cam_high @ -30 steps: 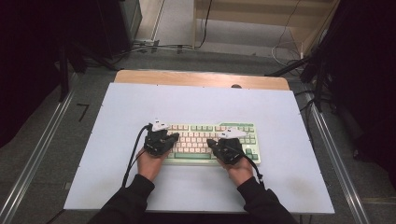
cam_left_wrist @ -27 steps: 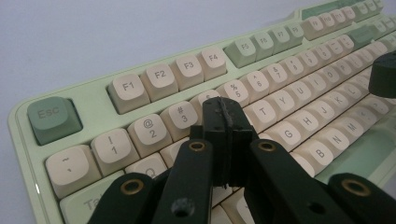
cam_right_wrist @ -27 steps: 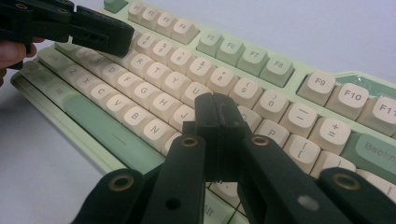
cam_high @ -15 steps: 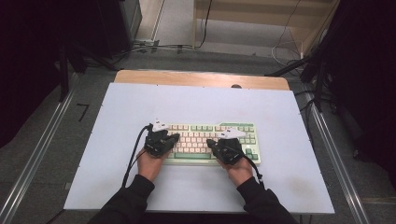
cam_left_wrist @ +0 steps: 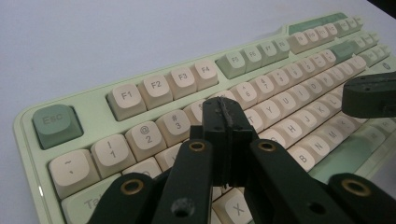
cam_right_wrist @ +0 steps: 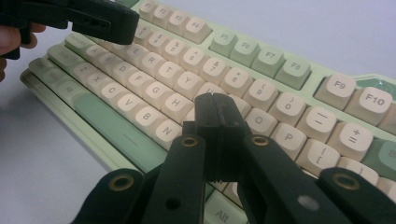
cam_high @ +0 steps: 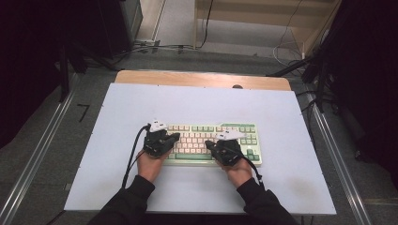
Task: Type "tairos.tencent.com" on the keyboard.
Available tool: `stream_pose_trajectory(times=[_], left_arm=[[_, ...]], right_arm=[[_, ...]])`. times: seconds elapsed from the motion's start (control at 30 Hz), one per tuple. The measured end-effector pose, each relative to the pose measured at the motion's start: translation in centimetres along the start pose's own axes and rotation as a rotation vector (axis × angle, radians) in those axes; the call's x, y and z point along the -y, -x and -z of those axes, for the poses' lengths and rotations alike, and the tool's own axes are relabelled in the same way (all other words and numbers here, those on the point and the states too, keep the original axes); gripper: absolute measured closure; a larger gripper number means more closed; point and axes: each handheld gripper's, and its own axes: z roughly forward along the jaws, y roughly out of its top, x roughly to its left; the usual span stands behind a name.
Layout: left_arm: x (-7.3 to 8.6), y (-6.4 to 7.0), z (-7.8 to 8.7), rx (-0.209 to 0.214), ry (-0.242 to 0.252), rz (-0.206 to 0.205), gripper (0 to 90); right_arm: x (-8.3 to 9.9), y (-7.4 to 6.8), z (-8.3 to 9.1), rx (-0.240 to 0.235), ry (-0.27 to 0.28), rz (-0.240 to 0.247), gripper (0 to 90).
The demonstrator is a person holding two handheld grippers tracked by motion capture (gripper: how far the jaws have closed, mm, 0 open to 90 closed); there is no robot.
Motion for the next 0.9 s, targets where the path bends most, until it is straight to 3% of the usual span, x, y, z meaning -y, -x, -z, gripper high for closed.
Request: stream_pose_trajectory(times=[0.9], left_arm=[[0.0,0.0,0.2,-0.003,0.01,0.002,90.0]], right_arm=[[-0.1,-1.7,-1.5,-0.04,-0.029,0.041,87.2]])
